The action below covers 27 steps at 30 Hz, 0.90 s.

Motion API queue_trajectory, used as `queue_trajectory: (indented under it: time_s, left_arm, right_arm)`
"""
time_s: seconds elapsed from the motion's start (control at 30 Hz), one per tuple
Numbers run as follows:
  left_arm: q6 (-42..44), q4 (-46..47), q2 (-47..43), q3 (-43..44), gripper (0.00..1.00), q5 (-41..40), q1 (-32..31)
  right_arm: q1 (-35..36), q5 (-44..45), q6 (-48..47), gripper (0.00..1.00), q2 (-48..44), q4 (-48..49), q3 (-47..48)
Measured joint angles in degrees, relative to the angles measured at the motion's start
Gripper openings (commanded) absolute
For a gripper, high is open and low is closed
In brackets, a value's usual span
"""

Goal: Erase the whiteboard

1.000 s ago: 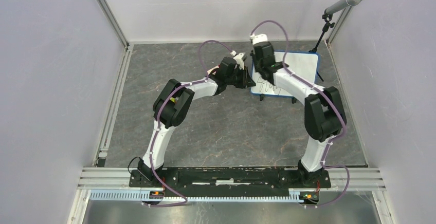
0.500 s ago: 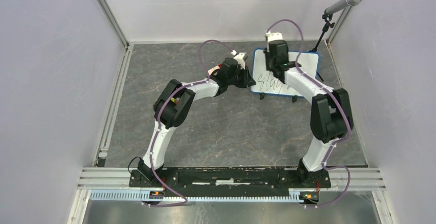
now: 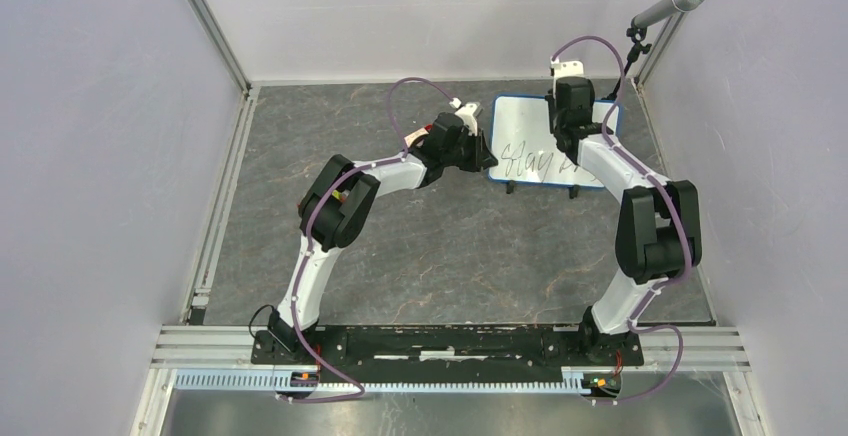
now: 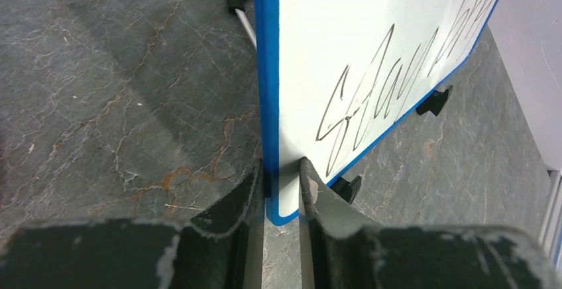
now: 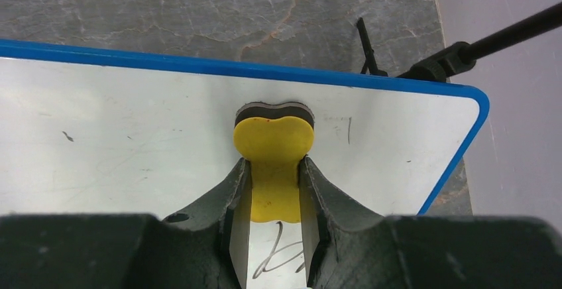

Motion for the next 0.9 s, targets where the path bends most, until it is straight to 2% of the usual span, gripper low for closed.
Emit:
queue_trajectory:
  time_s: [0.43, 0.67, 0.9]
  left_arm:
    - [0.6, -0.2, -0.2, 0.0, 0.02, -1.2, -0.3]
    - [0.6, 0.4, -0.3, -0.4, 0.02, -1.8, -0.5]
    - [0.6, 0.4, -0.5, -0.6, 0.02, -2.2, -0.7]
  right_arm:
    - [6.6, -11.7, 0.1, 0.33, 4.5, 1.9, 5.7]
    - [2.1, -14.6, 0.9, 0.33, 2.9, 2.3, 3.8]
    - [-7.5, -9.4, 0.5, 0.33, -0.9, 2.0, -0.8]
